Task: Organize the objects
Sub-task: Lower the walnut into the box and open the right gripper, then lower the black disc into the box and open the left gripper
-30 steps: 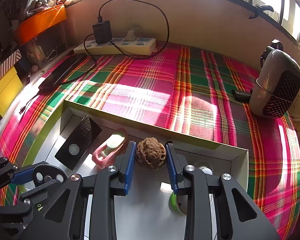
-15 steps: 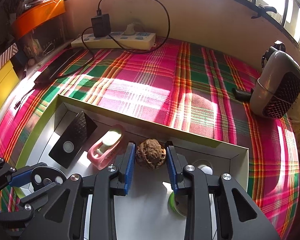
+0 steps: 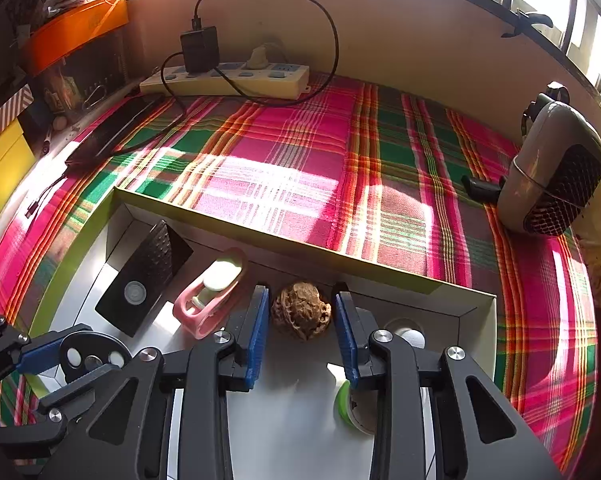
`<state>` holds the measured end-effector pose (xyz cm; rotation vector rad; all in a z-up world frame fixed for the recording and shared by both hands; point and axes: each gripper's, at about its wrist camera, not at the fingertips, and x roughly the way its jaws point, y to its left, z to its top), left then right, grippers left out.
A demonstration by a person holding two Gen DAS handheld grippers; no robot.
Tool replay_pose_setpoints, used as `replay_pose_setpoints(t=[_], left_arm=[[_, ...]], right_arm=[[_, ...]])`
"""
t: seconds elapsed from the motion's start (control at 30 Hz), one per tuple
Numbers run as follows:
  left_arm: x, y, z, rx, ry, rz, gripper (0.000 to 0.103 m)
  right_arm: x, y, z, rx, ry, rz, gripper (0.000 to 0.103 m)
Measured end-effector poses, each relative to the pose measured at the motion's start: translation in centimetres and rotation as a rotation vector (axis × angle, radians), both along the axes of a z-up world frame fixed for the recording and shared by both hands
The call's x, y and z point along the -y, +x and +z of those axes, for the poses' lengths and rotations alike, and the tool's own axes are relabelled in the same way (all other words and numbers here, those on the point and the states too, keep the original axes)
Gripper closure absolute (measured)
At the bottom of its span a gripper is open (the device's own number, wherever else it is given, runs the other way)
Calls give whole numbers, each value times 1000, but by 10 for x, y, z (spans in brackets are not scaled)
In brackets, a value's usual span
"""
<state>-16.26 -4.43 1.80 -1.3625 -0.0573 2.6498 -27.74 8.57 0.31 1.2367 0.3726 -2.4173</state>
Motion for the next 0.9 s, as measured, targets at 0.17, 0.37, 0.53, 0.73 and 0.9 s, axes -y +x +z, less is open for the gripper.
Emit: replay_pose_setpoints(t=[0.17,0.37,0.53,0.73,0.9], left_arm=[[-1,1,-1,0,0,1,77],[-2,2,-1,0,0,0,75],[-2,2,0,1,-3,0,74],[0,3,1,-3,-6,8,73],[0,5,6,-21,0,9,73]], right_arm=[[-2,0,2,5,-19,-12,62],[-3,1,4,8,-26,-18,58],[-3,1,4,3,-25,-21,57],[-5,3,6,-2,-28,-26,57],[-6,5,10,-9,-33,-29,57]])
